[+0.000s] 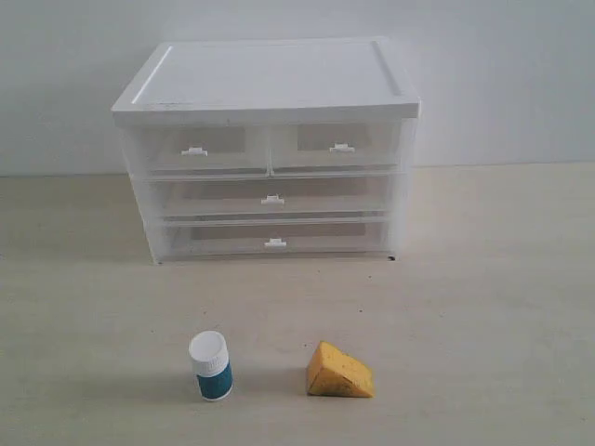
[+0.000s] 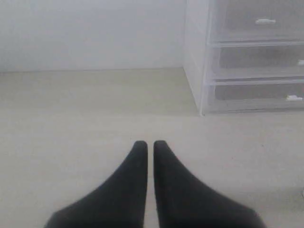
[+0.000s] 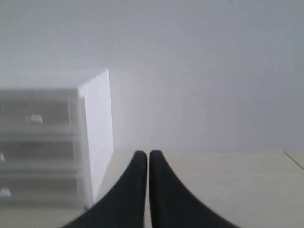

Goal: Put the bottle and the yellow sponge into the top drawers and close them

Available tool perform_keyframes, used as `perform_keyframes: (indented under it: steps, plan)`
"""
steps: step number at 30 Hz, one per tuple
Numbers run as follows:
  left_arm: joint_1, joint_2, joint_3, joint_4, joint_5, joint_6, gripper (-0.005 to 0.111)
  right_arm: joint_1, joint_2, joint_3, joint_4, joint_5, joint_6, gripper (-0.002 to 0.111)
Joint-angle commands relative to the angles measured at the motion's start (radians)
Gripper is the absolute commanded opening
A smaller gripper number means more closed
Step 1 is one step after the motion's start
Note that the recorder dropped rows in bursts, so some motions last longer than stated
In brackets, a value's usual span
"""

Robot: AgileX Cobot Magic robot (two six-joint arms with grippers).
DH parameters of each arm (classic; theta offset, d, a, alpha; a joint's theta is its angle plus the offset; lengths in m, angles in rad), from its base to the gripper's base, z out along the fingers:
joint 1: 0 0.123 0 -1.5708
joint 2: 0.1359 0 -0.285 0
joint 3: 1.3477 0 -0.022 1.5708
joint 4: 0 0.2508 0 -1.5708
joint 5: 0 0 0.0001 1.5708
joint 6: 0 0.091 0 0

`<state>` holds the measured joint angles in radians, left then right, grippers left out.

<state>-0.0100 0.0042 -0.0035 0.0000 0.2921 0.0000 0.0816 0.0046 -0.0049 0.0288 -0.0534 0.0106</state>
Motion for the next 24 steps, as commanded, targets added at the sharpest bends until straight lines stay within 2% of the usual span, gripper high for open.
perform_keyframes:
  steps: [1, 3, 9, 17, 24]
  plan:
    - [0.002, -0.004, 0.004, -0.010, -0.009, -0.008, 0.004, -0.003, -0.005, 0.005, 0.016, -0.218, 0.131, 0.000]
    - [0.002, -0.004, 0.004, -0.010, -0.009, -0.008, 0.004, -0.003, -0.005, 0.005, 0.010, -0.276, 0.171, 0.000]
    - [0.002, -0.004, 0.004, -0.010, -0.009, -0.008, 0.004, -0.003, 0.082, -0.083, 0.005, -0.264, 0.151, 0.000]
    - [0.002, -0.004, 0.004, -0.010, -0.009, -0.008, 0.004, -0.003, 0.382, -0.295, 0.005, -0.268, 0.090, 0.000]
    - [0.002, -0.004, 0.004, -0.010, -0.009, -0.008, 0.004, -0.003, 0.668, -0.382, -0.021, -0.397, 0.066, 0.000]
